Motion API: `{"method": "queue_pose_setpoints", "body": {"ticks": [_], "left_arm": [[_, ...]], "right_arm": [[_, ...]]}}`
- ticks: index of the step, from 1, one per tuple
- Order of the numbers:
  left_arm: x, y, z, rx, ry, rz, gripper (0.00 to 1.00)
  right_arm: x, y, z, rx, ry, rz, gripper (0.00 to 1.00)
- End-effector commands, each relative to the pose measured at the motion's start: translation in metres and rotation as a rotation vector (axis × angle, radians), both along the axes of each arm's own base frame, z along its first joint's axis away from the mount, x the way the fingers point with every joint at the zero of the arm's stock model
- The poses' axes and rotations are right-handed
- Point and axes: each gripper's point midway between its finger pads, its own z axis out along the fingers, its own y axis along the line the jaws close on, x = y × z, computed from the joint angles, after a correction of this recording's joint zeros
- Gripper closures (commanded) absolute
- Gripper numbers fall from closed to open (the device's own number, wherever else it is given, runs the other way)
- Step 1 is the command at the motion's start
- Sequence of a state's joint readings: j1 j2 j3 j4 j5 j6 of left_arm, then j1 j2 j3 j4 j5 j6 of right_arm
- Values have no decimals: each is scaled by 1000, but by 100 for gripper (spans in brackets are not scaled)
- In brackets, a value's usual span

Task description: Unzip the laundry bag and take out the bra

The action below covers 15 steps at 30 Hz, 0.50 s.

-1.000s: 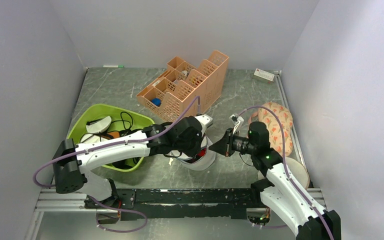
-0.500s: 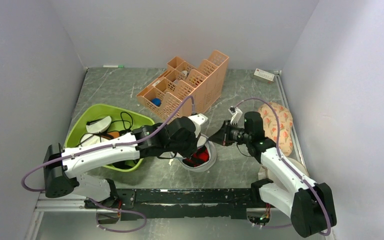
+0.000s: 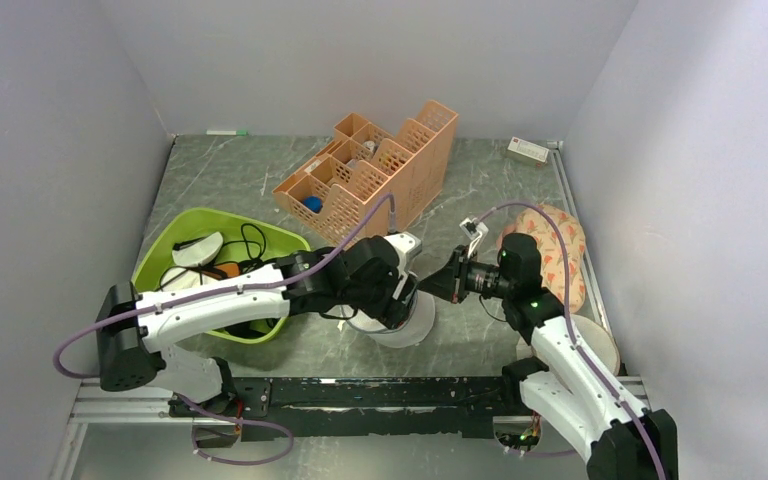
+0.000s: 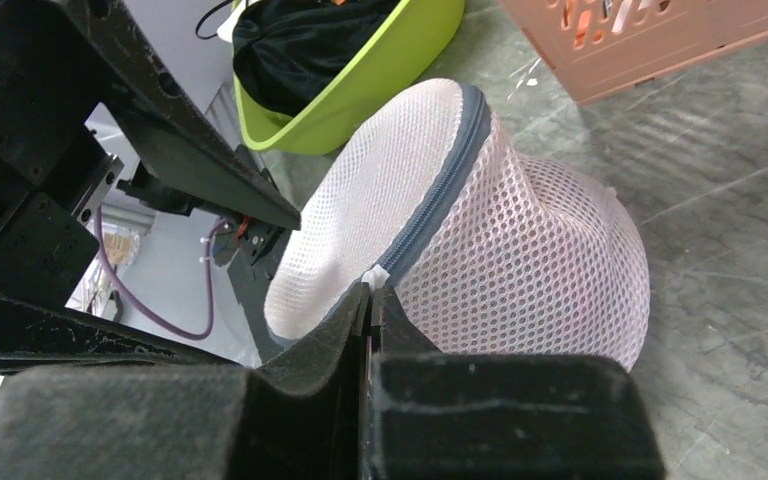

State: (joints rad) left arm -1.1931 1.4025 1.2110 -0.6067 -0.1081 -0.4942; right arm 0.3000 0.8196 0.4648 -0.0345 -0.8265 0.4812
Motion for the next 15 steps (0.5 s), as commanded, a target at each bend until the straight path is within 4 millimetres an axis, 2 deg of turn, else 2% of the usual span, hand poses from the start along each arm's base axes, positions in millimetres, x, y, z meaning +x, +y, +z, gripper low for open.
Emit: {"method": "queue_pose_setpoints", "body": {"ticks": [1,7,15], "left_arm": [[-1,-30,22,-93,-6,-52,18],[14,-37,10,-45,-25,4,25],[26,-33,-4,33,-47,61,43]], "right_arm": [[-15,1,-5,8,25,40,100],[-20,2,-3,15,25,54,100],[-23,2,0,13,14,65,100]]}}
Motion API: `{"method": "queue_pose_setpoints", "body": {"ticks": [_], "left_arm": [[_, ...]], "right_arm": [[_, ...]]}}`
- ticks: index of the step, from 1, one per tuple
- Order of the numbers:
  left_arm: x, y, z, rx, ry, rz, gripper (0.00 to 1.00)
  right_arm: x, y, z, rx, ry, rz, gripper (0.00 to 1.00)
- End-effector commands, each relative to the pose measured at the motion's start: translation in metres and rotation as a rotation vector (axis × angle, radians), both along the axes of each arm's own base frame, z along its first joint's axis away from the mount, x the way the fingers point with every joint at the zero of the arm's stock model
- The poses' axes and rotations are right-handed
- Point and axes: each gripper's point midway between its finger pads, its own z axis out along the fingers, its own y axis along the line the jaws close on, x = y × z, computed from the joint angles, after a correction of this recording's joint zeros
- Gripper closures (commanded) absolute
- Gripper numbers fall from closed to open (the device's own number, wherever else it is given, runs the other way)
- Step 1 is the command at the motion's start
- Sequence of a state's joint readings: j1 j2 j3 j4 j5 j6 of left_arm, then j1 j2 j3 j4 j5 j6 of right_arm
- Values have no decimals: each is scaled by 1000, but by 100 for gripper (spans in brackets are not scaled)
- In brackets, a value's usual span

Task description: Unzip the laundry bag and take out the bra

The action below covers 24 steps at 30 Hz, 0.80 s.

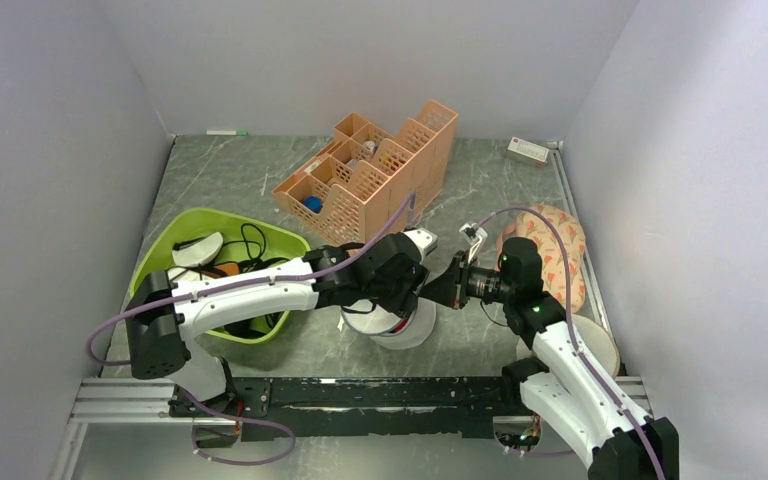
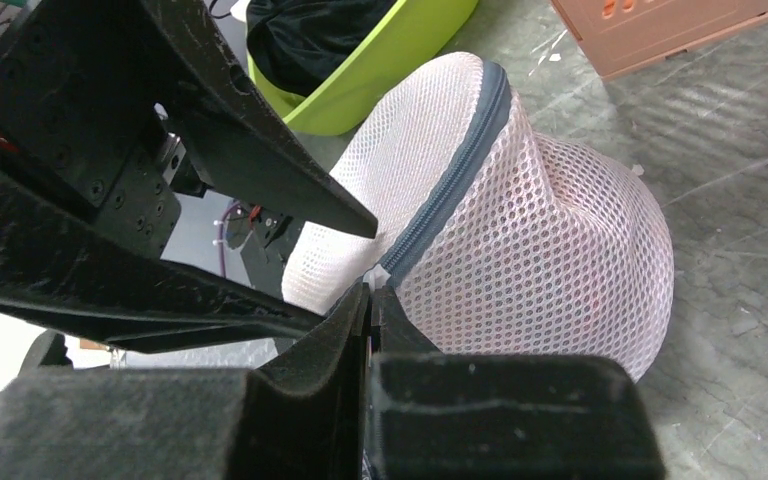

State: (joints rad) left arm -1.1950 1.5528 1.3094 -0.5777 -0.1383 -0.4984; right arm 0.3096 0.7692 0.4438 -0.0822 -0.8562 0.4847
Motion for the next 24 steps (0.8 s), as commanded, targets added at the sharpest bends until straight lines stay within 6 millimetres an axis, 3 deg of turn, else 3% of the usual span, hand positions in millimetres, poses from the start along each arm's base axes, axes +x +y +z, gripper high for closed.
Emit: {"method": "queue_pose_setpoints", "body": {"ticks": [1,7,19,24], "left_arm": [[10,-1,7,10,-39,42,44],[10,0,0,36,-31,51,47],[-3,20,18,9,-32,13,93],[-18,25,29,-10,-22,-57,93]], "right_arm": [[-7,1,3,7,-11,29,100],[-7,3,1,12,-11,37,100],[9,-2,-14,-69,-4,-17,100],[26,-7,-19,-132,-14,-61,100]]}}
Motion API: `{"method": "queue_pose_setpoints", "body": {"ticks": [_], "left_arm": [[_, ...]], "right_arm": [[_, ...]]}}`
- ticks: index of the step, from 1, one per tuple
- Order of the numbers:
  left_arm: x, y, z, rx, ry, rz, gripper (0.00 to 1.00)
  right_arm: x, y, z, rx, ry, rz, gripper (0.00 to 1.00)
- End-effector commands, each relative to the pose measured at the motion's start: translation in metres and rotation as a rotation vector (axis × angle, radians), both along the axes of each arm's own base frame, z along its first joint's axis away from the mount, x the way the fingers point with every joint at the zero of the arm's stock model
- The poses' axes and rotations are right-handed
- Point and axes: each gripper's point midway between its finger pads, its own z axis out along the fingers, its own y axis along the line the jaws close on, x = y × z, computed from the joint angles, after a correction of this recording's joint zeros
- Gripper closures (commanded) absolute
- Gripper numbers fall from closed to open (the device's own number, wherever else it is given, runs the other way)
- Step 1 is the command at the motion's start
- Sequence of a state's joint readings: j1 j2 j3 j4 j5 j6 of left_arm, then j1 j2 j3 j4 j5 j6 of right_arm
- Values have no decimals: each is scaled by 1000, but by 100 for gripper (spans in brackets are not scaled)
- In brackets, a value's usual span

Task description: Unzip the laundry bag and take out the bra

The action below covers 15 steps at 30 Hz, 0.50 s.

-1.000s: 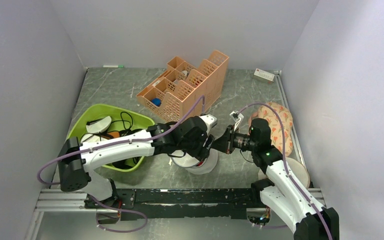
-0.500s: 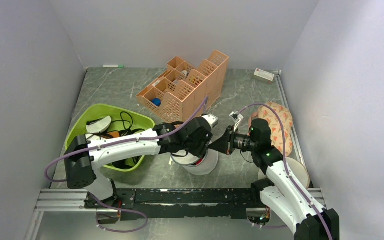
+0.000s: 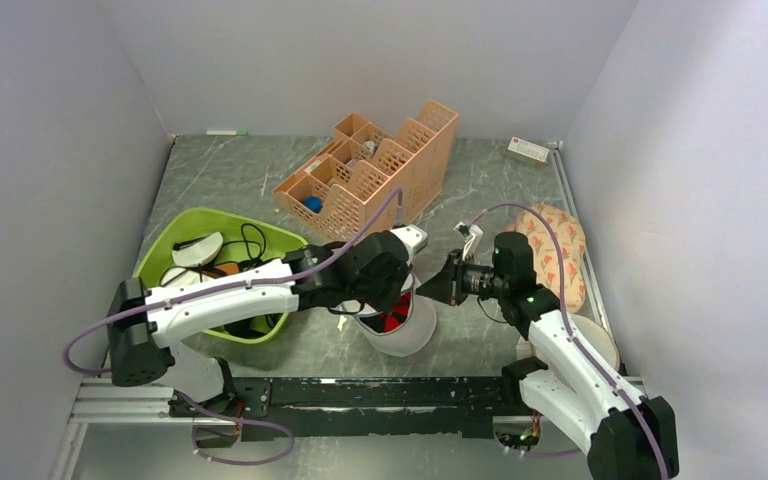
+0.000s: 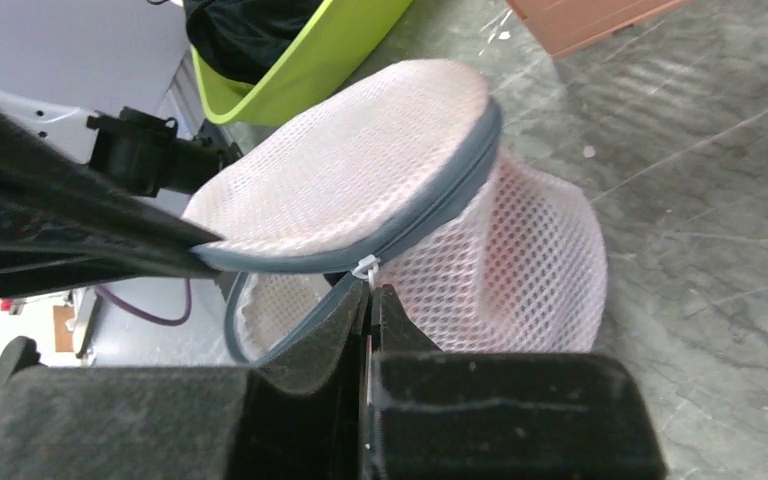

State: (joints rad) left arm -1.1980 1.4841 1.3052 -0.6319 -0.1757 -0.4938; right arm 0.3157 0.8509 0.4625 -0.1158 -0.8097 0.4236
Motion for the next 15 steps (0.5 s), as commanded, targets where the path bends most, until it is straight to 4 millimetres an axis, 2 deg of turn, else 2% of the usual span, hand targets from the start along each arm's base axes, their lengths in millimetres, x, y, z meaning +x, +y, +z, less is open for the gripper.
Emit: {"method": "queue_pose_setpoints", "body": {"ticks": [1,8,12,15], "left_arm": [[-21,7,15,-22,11,-101,93],[-50,0,43,-102,3,-255,93],[-50,5,58,-138,-32,-251,93],[-46,11,58,-132,-45,-217,93]], "right_arm": [[19,-5,0,-69,-43,-46,100],[38,-2,-3,-91,-29,-59,100],[40,0,-3,-88,-30,-46,100],[35,2,1,-65,-37,-28,100]]}}
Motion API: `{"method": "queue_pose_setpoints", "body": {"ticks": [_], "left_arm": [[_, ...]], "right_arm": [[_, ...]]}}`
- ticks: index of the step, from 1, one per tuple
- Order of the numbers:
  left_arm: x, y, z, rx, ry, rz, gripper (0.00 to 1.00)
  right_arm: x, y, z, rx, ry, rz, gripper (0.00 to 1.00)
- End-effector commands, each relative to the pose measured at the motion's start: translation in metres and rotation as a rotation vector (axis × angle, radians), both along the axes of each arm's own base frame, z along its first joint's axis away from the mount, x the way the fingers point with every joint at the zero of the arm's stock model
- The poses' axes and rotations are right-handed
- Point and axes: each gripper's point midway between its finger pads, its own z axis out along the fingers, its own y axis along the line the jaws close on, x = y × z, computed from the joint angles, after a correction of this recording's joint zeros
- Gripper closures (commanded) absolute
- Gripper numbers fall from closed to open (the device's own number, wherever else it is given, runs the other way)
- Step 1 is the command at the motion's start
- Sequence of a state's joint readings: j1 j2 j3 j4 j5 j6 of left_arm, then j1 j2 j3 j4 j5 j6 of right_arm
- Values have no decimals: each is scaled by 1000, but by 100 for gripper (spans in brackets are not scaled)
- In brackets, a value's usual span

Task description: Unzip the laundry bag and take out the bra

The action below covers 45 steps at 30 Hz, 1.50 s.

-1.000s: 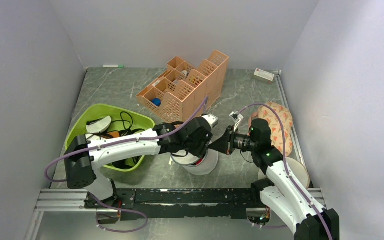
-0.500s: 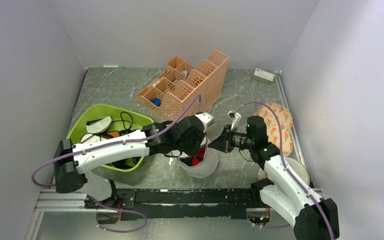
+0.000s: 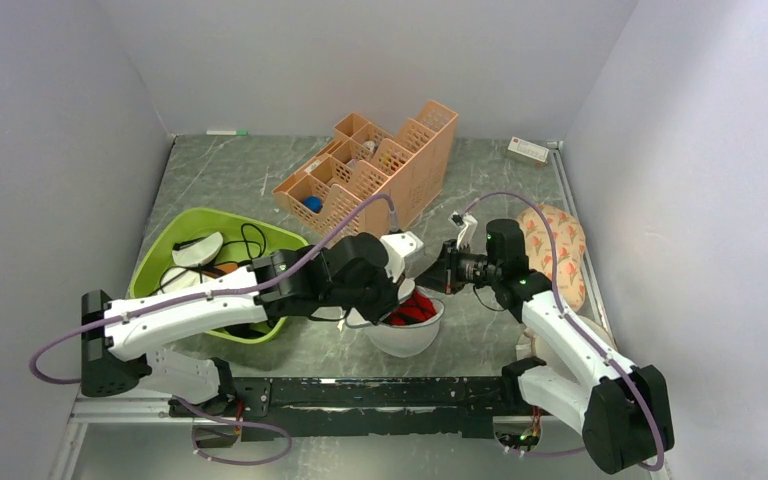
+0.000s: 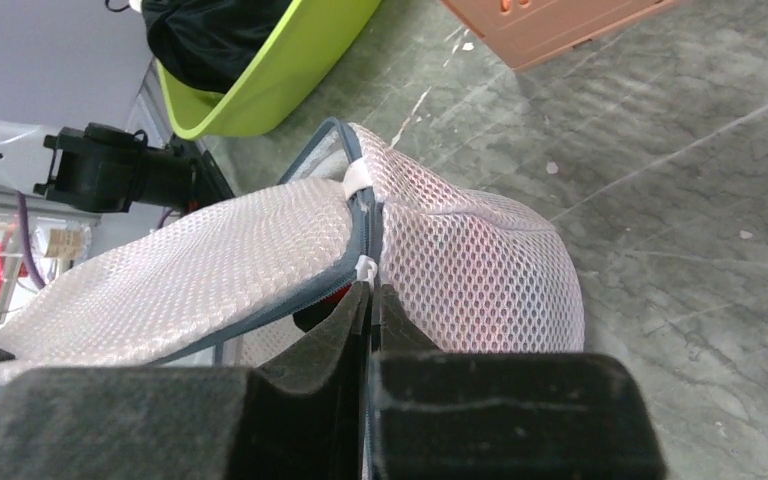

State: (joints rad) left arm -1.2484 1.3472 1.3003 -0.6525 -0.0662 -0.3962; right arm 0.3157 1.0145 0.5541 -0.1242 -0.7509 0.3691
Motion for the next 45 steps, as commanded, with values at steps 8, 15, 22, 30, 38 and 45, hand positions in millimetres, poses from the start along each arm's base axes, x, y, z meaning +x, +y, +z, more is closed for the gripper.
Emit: {"method": "queue_pose_setpoints", "body": {"ticks": [8,15,22,30,38,45], "left_arm": [[11,13,-26,139,10,120,93],[-31,-17,25,-153,36,-178,93],[-53,-9,59,-239,-19,-348,93],[-59,-19,83,-330,-38,-396,93],[8,-14,58,-312,170,18,93],[36,5,72,-388,197,163,93]], "right_arm": [[-15,4,28,86,-92,43,100],[-20,2,23,74,-91,55,100],[-19,9,29,107,-99,107,100],[-17,18,23,144,-52,137,100],[3,-11,12,-91,80,-92,70],[-12,-52,5,-302,226,-306,24]]}}
